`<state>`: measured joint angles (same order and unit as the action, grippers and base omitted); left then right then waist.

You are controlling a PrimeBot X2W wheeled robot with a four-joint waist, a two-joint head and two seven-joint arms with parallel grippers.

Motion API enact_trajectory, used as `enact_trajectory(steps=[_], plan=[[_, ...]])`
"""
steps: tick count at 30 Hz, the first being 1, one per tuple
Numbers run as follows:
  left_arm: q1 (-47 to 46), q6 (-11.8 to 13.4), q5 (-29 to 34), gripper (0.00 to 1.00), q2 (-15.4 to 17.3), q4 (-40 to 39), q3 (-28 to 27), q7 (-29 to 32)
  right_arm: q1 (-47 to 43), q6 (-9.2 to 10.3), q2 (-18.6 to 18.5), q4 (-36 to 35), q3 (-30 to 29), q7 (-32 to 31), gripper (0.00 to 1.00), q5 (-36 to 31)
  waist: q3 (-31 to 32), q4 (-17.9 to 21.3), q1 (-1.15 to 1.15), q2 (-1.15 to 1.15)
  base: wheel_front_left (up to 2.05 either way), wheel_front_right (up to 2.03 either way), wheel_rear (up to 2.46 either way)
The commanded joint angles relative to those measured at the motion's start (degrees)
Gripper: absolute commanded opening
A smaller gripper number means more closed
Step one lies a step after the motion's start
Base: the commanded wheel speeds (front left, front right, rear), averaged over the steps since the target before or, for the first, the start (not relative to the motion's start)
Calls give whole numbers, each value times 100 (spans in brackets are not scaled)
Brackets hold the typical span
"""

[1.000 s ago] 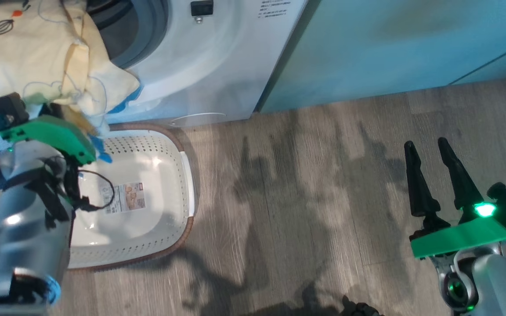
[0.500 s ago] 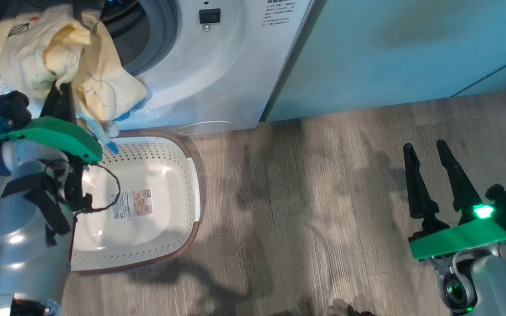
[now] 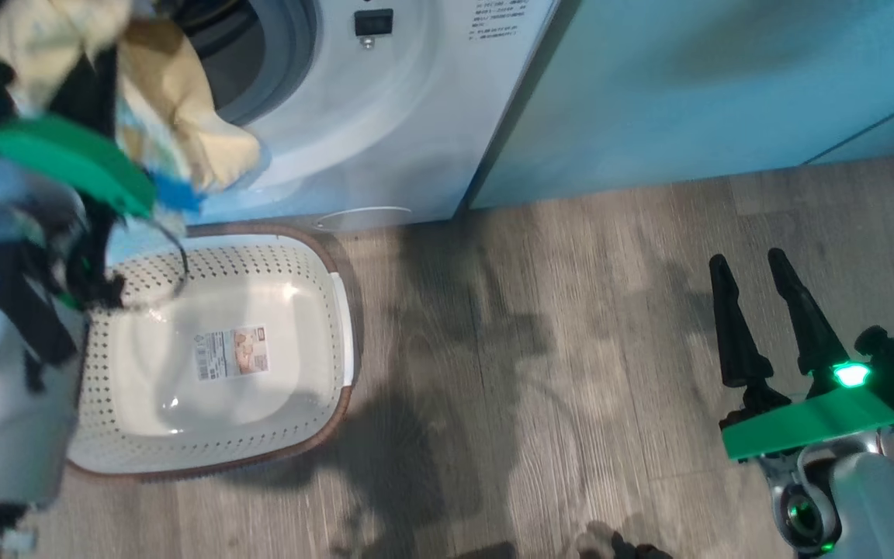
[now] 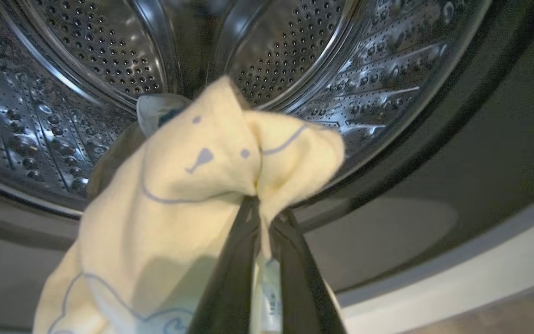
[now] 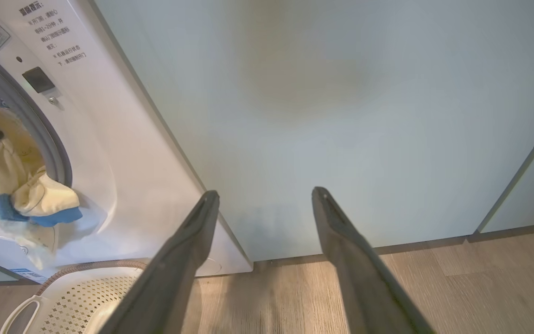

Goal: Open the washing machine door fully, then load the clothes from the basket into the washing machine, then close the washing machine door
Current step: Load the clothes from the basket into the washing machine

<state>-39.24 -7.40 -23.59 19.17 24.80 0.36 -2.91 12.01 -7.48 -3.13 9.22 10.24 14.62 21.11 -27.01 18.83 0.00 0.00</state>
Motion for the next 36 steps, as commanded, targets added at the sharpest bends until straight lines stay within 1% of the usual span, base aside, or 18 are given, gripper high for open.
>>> enact_trajectory(steps=[1,4,8,15,20,25,26,30,36], plan=[[-360,-1,-92,0,301,-252,-155,84,41,-1,-5,-182,108,38,100,25,-55,23,0,0,0,0,0],[-756,-4,-330,0,421,-207,-182,369,96,-1,-1,-203,104,38,100,34,-175,52,0,0,0,0,0],[-1378,-6,-637,0,604,74,-161,629,193,-1,7,-237,127,38,100,47,-384,108,0,0,0,0,0],[-2417,-8,-773,0,897,619,236,674,365,-1,18,-248,179,38,100,80,-772,202,0,0,0,0,0],[-3228,-8,-770,0,1080,1211,589,425,491,-1,23,-254,260,38,100,139,-1007,314,0,0,0,0,0],[-3865,-8,-707,0,1182,1757,825,145,573,-1,23,-266,334,38,100,207,-1165,402,0,0,0,0,0],[-3865,-8,-707,0,1182,1757,825,145,573,-1,23,-266,334,38,100,207,-1165,402,0,0,0,0,0],[-4305,-8,-661,0,1247,2181,1029,-103,634,-1,24,-280,366,38,100,237,-1290,453,0,0,0,0,0],[-4861,-8,-588,0,1306,2669,1225,-574,697,-1,24,-292,377,38,100,246,-1439,497,0,0,0,0,0]])
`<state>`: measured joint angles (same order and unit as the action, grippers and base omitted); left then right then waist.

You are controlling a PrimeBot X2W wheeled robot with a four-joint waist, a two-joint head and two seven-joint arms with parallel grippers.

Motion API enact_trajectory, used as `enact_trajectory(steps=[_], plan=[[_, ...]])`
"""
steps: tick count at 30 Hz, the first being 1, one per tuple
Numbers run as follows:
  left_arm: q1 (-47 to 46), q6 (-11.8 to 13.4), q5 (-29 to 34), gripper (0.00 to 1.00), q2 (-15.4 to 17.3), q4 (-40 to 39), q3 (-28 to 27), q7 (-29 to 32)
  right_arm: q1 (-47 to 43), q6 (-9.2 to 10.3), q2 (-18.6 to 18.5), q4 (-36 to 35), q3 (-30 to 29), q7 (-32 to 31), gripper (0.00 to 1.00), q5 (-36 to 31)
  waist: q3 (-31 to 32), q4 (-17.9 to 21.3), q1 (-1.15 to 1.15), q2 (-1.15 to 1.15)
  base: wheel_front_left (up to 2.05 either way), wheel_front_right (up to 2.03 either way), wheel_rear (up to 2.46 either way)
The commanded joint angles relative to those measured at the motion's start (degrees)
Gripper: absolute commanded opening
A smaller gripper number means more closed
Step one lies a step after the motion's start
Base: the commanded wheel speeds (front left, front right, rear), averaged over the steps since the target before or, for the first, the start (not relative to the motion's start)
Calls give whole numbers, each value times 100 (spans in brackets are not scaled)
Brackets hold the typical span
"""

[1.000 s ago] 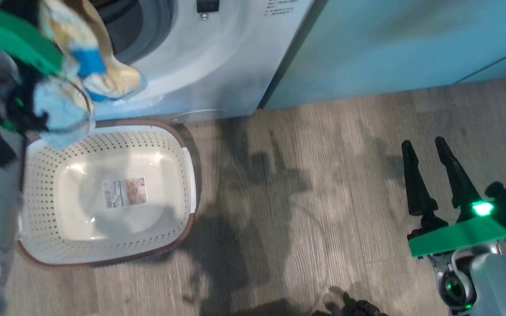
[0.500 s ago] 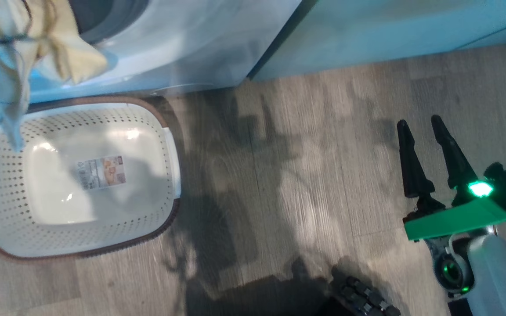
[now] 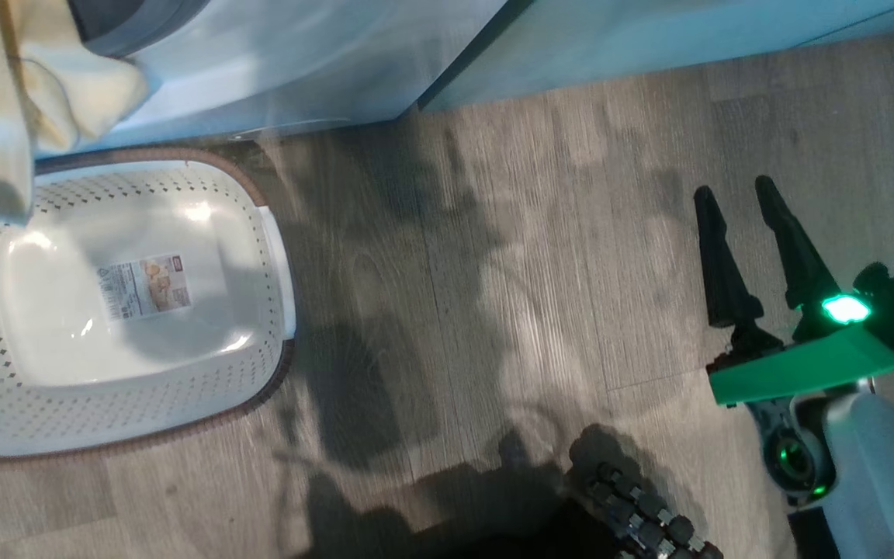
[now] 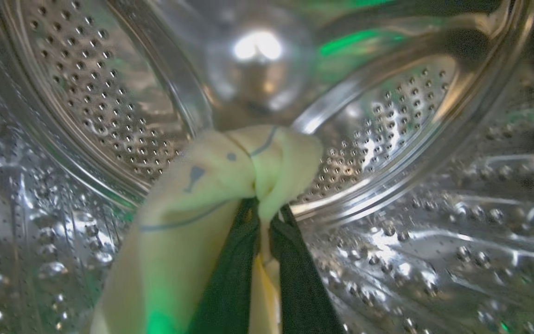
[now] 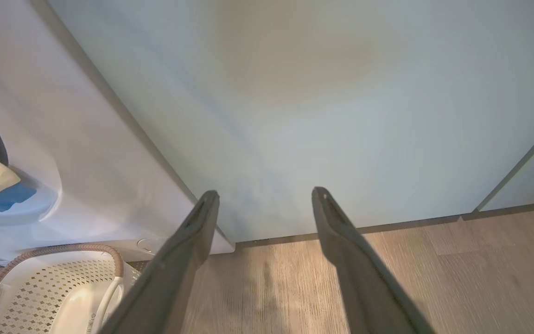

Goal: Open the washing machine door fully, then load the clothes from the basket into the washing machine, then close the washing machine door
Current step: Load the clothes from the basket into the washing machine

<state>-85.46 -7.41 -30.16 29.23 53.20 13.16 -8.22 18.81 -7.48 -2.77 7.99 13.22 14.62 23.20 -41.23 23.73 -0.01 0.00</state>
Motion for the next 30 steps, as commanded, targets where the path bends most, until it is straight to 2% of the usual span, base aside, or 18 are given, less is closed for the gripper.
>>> enact_trajectory(steps=[1,7,12,22,30], plan=[[-324,-7,78,0,311,-106,-11,-117,27,-1,-11,-170,82,38,100,37,-38,12,1,0,0,0,0],[-743,-7,109,0,330,156,107,-547,83,-1,-11,-173,109,38,100,45,-133,36,1,0,0,0,0],[-900,-7,163,0,353,124,58,-668,121,-1,-11,-177,149,38,100,75,-203,69,1,0,0,0,0],[-785,108,538,0,327,-936,-737,-676,187,-1,-11,-187,193,38,100,154,-365,146,1,0,0,0,0],[-416,36,791,0,166,-1489,-1281,-677,208,-1,-11,-174,190,38,100,173,-394,140,1,0,0,0,0]])
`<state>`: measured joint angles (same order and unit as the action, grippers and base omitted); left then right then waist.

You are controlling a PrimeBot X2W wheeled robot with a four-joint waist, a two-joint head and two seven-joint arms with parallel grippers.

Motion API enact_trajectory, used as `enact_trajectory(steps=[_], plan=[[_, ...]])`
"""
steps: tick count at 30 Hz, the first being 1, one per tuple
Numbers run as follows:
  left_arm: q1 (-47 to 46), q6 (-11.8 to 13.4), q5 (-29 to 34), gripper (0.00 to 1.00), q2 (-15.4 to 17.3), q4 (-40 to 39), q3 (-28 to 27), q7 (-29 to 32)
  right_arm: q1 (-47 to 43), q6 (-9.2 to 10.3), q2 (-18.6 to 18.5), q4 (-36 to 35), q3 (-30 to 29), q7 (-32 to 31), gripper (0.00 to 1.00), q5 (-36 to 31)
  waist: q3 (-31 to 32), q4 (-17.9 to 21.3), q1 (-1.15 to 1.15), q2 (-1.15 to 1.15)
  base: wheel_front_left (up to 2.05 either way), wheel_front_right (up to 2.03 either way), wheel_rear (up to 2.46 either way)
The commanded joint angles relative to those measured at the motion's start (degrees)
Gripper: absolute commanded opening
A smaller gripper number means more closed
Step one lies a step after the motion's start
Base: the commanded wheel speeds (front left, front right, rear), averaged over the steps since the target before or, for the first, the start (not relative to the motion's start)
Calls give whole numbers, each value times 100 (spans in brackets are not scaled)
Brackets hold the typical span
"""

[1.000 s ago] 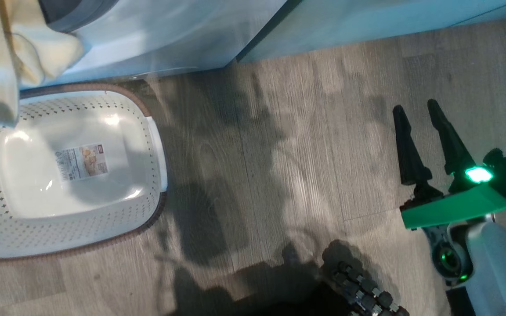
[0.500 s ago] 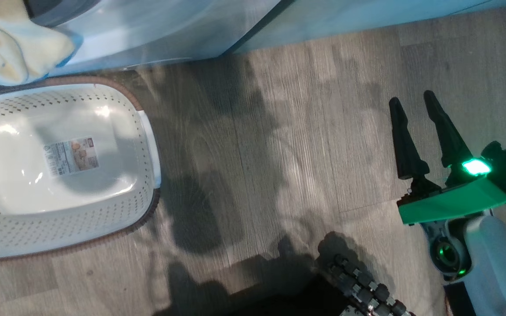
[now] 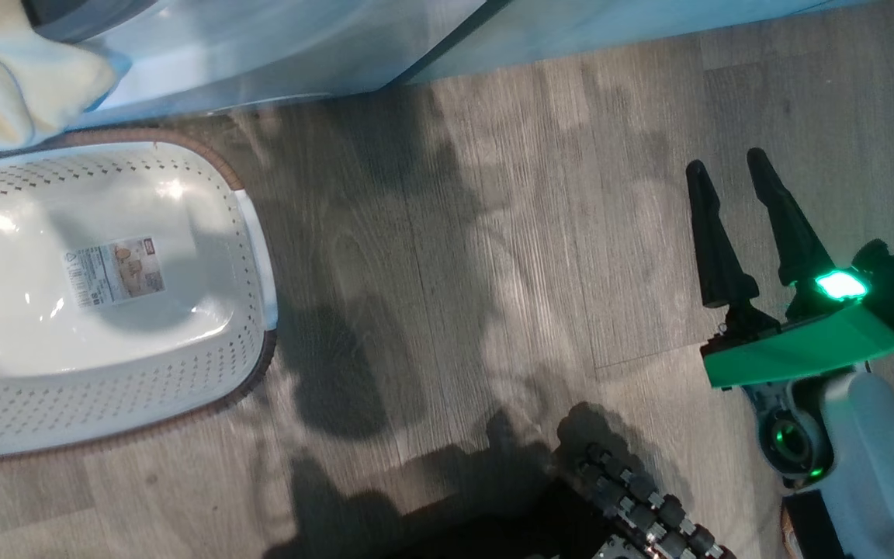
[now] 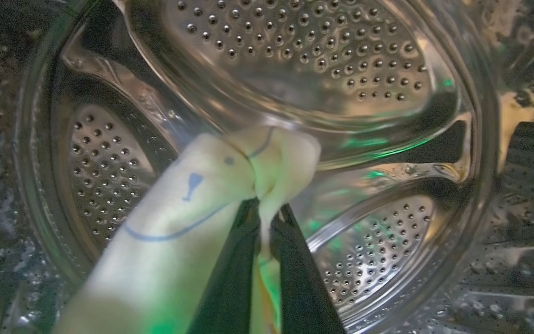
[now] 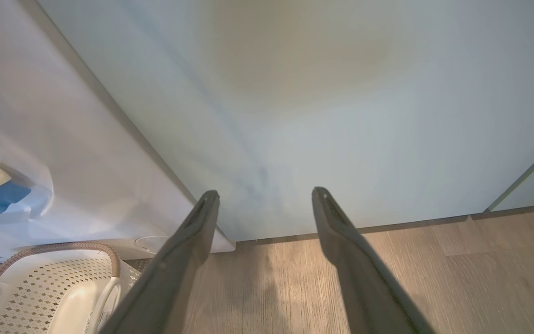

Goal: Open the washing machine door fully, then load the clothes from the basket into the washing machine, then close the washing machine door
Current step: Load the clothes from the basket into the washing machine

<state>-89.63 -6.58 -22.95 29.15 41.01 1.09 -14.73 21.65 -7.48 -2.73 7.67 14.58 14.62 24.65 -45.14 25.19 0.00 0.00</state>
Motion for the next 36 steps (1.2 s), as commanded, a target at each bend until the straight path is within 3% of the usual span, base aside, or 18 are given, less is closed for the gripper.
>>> enact_trajectory(steps=[1,10,11,14,16,17,28,36], plan=[[44,-57,90,0,154,-327,-121,-26,-72,-1,-15,-141,50,38,100,27,-7,-12,0,0,0,0,0],[376,-87,206,0,100,174,-134,-27,-92,-1,-15,-109,14,38,100,7,52,-62,0,0,0,0,0],[390,-88,207,6,98,288,-111,-27,-95,-1,-15,-106,12,38,100,2,65,-67,0,0,0,0,0],[415,-89,186,48,99,516,59,-27,-97,-1,-15,-102,-5,38,100,-6,98,-84,0,0,0,0,0],[442,-90,163,92,116,693,186,-27,-102,-1,-15,-100,-17,38,100,-10,126,-97,0,0,0,0,0],[454,-90,141,100,118,763,249,-27,-105,-1,-15,-99,-21,38,100,-11,139,-105,0,0,0,0,0],[650,-91,-159,100,63,1785,813,10,-199,-1,-15,-56,-65,38,100,-72,473,-172,0,0,0,0,0],[1301,-91,-479,100,-24,1932,1063,-11,-394,-1,-15,-16,-124,38,100,-141,985,-243,0,0,0,0,0]])
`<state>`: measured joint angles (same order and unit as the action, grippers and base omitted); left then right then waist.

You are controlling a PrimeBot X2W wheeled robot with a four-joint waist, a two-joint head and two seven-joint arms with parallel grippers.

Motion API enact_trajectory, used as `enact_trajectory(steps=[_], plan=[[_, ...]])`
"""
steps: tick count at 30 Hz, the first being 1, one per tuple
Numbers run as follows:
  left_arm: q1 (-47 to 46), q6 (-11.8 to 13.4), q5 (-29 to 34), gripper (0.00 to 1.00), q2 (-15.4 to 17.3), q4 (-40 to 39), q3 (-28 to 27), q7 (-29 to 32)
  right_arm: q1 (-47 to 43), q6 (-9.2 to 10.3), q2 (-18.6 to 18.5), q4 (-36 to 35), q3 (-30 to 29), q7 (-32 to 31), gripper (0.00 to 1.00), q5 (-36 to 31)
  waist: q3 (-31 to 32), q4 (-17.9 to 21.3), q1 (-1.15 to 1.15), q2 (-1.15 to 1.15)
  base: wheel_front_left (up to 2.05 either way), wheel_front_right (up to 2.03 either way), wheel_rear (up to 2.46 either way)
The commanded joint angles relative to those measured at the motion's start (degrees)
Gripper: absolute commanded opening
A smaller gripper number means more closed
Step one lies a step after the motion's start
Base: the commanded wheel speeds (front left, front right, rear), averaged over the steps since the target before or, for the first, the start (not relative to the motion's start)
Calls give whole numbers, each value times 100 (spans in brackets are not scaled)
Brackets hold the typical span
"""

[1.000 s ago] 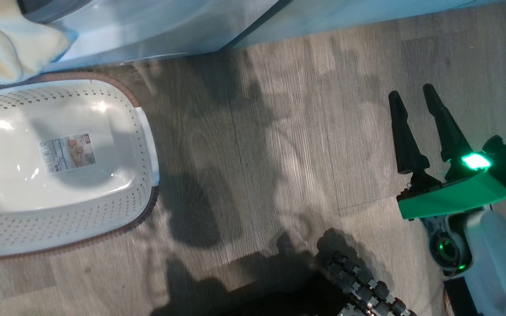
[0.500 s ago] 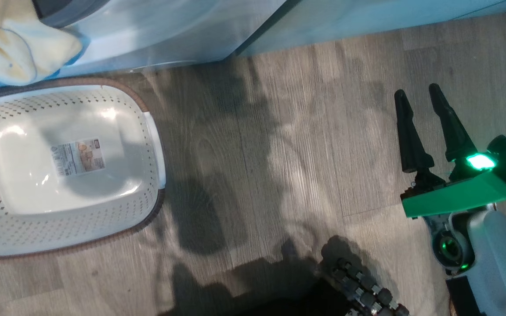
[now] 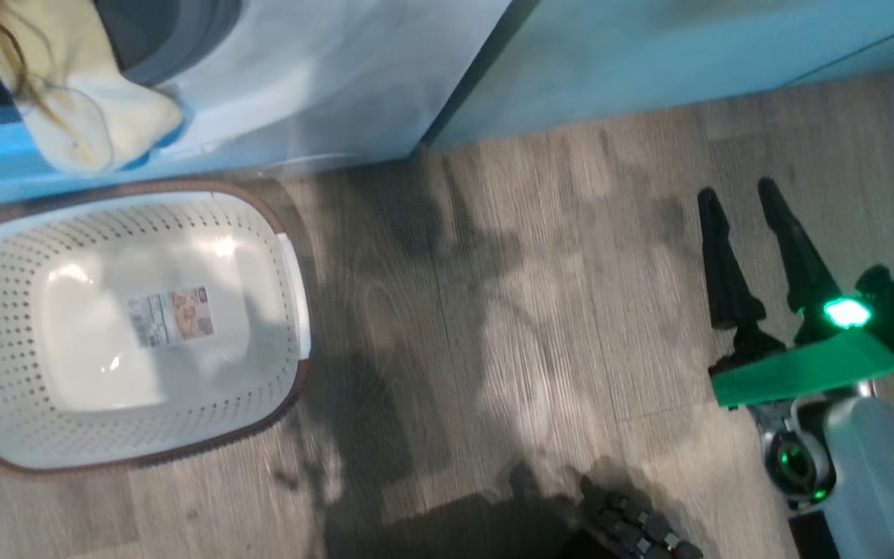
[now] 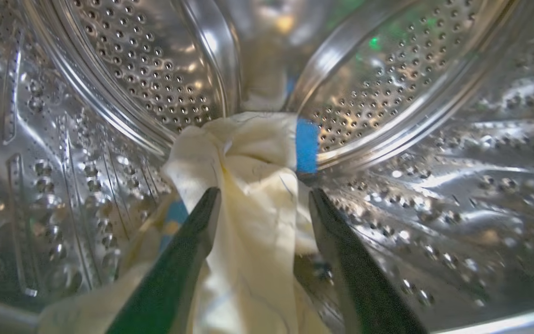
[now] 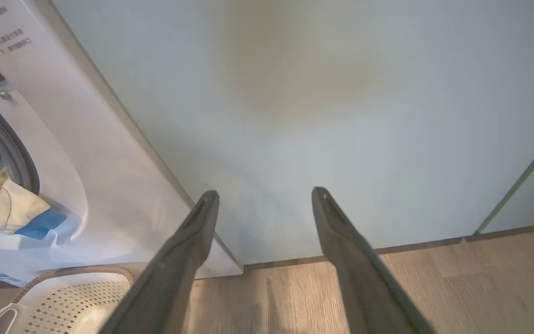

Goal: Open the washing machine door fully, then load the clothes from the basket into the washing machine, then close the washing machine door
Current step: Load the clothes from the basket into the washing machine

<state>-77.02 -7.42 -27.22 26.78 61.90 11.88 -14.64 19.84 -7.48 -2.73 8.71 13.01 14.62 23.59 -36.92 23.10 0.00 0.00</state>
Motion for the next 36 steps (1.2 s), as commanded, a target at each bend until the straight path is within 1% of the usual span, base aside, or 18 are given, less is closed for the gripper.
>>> enact_trajectory(steps=[1,6,10,11,12,15,23,28,31,36], plan=[[144,-6,-100,100,205,-186,2,-23,-249,-1,-15,-113,20,38,100,-49,235,-49,0,0,0,0,0],[791,-6,-317,100,169,-480,-64,-33,-442,-1,-15,-77,-40,38,100,-109,619,-128,0,0,0,0,0],[1442,-6,-525,100,43,-800,-314,-34,-604,-1,-15,-32,-99,38,100,-153,948,-214,0,0,0,0,0],[1777,-6,-477,100,19,-1005,-392,-35,-685,-1,-15,-11,-114,38,100,-176,1109,-259,0,0,0,0,0],[1777,-6,-477,100,19,-1005,-392,-35,-685,-1,-15,-11,-114,38,100,-176,1109,-259,0,0,0,0,0],[2274,25,-454,100,-56,-1327,-582,-35,-790,-1,-15,7,-110,38,100,-214,1342,-310,0,0,0,0,0],[3749,226,-106,100,-266,-2415,-943,-35,-1029,-1,-79,49,-138,38,100,-247,1832,-425,0,0,0,0,0],[4741,376,-22,100,-499,-3162,-1326,-35,-1171,-1,-129,48,-184,38,100,-249,2068,-487,0,0,0,0,0],[5355,474,32,100,-723,-3606,-1547,-35,-1263,-1,-151,45,-206,38,100,-259,2195,-531,0,0,0,0,0],[6232,557,193,100,-994,-4288,-1865,-36,-1375,-1,-158,28,-221,38,100,-264,2327,-573,0,0,0,0,0]])
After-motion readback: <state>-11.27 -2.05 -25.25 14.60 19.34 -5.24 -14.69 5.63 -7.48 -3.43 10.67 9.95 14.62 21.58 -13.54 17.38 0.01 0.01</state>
